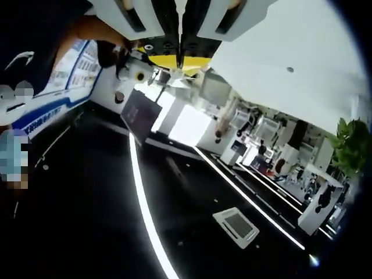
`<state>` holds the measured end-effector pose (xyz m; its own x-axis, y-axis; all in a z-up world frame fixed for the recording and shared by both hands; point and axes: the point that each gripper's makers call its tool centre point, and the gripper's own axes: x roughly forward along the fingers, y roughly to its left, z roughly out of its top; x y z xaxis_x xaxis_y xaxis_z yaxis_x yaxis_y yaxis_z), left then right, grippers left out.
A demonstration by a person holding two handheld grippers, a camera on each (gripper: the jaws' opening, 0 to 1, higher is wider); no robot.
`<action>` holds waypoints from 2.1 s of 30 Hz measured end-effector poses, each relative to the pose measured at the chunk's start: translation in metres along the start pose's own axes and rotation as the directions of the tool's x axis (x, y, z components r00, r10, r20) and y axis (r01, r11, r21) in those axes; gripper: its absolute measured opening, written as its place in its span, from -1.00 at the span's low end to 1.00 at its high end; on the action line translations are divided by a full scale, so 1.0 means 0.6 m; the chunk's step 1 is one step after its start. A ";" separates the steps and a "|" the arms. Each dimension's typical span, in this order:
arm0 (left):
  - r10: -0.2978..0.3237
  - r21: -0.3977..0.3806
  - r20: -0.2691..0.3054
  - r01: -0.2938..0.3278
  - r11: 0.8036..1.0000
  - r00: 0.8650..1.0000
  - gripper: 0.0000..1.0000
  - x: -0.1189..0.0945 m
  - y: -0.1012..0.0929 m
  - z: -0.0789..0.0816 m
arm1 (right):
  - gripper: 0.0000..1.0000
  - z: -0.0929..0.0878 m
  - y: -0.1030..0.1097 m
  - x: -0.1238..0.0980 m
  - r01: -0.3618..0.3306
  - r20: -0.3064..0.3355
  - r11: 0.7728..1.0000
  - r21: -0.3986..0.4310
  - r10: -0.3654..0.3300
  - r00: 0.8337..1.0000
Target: Compare the silicone blocks by pressing each to a similar depth, holding the contact briefly, and releasing to observe deformation and rebound differences across the visible hardness samples.
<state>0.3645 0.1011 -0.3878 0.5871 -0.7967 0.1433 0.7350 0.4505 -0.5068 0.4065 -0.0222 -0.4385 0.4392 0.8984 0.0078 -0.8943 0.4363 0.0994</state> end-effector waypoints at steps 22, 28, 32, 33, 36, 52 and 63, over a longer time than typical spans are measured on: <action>0.081 -0.177 -0.048 -0.088 0.980 0.996 -1.00 -0.008 0.077 -0.098 | 0.93 -0.150 -0.038 -0.132 0.170 -0.131 0.984 -0.049 -0.175 0.976; 0.111 -0.240 -0.054 -0.121 0.963 0.992 -1.00 -0.019 0.105 -0.126 | 0.93 -0.182 -0.045 -0.158 0.214 -0.143 0.976 -0.040 -0.218 0.966; 0.133 -0.273 -0.071 -0.148 0.951 0.989 -1.00 -0.026 0.124 -0.148 | 0.93 -0.202 -0.052 -0.173 0.243 -0.156 0.969 -0.046 -0.248 0.956; 0.137 -0.282 -0.072 -0.152 0.947 0.988 -1.00 -0.028 0.128 -0.152 | 0.93 -0.206 -0.050 -0.175 0.247 -0.160 0.968 -0.047 -0.251 0.955; 0.153 -0.310 -0.082 -0.171 0.935 0.985 -1.00 -0.036 0.142 -0.169 | 0.93 -0.236 -0.054 -0.188 0.275 -0.212 0.960 -0.048 -0.279 0.937; 0.219 -0.413 -0.136 -0.256 0.874 0.966 -1.00 -0.055 0.201 -0.241 | 0.93 -0.298 -0.053 -0.226 0.332 -0.254 0.943 -0.013 -0.325 0.911; 0.280 -0.496 -0.194 -0.340 0.799 0.940 -1.00 -0.076 0.257 -0.310 | 0.93 -0.316 -0.045 -0.233 0.344 -0.264 0.939 0.016 -0.328 0.907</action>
<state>0.3880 0.1319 -0.6307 0.6920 -0.7012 -0.1718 0.2198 0.4313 -0.8750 0.3526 -0.1501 -0.6306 0.6693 0.6850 -0.2879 -0.6870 0.7181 0.1114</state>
